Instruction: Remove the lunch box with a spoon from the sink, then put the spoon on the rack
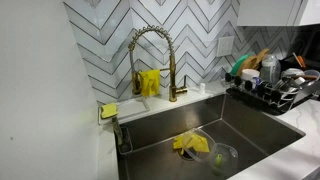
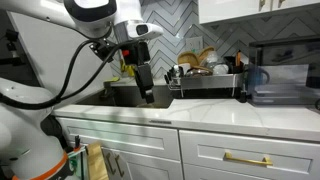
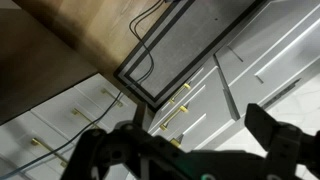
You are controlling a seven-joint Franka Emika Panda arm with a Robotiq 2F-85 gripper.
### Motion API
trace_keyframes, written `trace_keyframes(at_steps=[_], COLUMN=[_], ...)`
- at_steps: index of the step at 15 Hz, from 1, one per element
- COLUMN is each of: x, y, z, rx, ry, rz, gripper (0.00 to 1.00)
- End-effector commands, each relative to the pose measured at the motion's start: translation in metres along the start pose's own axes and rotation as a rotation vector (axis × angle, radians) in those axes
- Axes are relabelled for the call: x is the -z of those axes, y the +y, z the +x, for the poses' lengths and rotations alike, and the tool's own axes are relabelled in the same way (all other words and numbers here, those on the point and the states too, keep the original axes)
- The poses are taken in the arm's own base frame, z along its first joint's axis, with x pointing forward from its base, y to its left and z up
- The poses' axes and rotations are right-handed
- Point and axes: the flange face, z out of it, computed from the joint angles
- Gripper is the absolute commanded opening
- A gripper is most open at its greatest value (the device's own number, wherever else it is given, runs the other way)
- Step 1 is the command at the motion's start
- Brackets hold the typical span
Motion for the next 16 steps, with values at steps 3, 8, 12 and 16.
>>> trace_keyframes(at_steps=[3,8,12,16], x=[0.000,0.035,0.059,0.052], y=[0.000,-0.076,-0.152,-0.221], z=[0.000,0.026,0.029,0.030], rx=[0.000,0.202,0.372,0.553], ry=[-0.002,-0.006,-0.061,-0.080], rz=[0.000,0.002,0.063,0.105], gripper=[1.00,1.00,1.00,1.00])
